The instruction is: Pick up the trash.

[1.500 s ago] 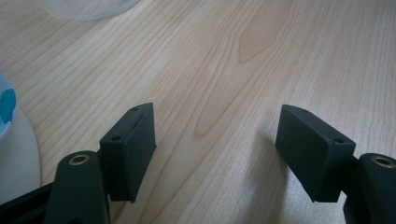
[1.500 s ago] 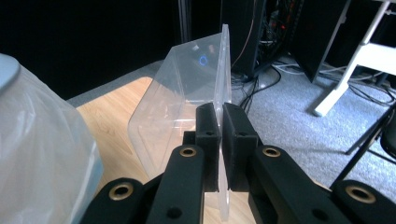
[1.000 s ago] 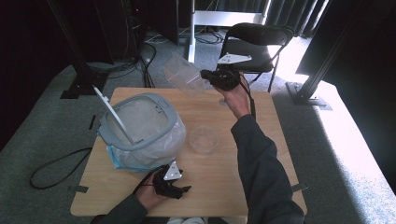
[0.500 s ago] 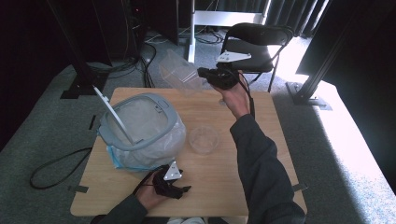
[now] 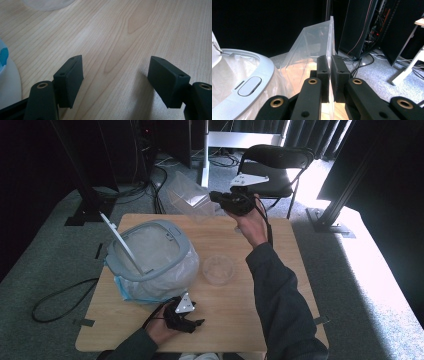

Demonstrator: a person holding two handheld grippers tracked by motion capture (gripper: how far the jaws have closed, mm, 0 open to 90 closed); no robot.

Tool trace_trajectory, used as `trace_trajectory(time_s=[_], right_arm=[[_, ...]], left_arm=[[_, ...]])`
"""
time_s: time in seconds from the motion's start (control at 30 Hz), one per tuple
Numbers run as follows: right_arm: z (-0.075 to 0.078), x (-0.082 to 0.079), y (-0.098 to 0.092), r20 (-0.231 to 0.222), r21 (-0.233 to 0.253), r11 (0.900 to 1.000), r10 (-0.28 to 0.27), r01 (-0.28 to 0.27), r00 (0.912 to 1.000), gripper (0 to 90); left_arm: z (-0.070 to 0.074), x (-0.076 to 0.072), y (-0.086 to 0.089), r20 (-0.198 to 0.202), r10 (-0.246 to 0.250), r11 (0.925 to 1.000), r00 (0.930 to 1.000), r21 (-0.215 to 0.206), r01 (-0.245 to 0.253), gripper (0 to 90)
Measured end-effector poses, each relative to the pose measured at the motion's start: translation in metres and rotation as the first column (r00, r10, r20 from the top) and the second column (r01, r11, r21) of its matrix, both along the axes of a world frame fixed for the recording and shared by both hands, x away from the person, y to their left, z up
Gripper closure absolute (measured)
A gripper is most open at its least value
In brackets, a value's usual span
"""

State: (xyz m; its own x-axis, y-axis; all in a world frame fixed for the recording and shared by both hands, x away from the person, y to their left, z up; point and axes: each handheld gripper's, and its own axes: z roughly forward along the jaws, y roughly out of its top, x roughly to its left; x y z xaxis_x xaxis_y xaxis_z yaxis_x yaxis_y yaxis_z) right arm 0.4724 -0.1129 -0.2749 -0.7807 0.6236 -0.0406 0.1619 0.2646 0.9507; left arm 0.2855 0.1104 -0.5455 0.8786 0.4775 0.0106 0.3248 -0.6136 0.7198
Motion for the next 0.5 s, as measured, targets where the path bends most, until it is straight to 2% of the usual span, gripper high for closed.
trace_trajectory(time_s=[0.5], right_arm=[[0.0063,-0.0108,0.0015,0.014,0.004,1.000,0.024,-0.024,0.9996,85.8]], left_arm=[[-0.0002,-0.0002,-0.0002,-0.003,0.002,1.0000,1.0000,-0.003,-0.002,28.9]])
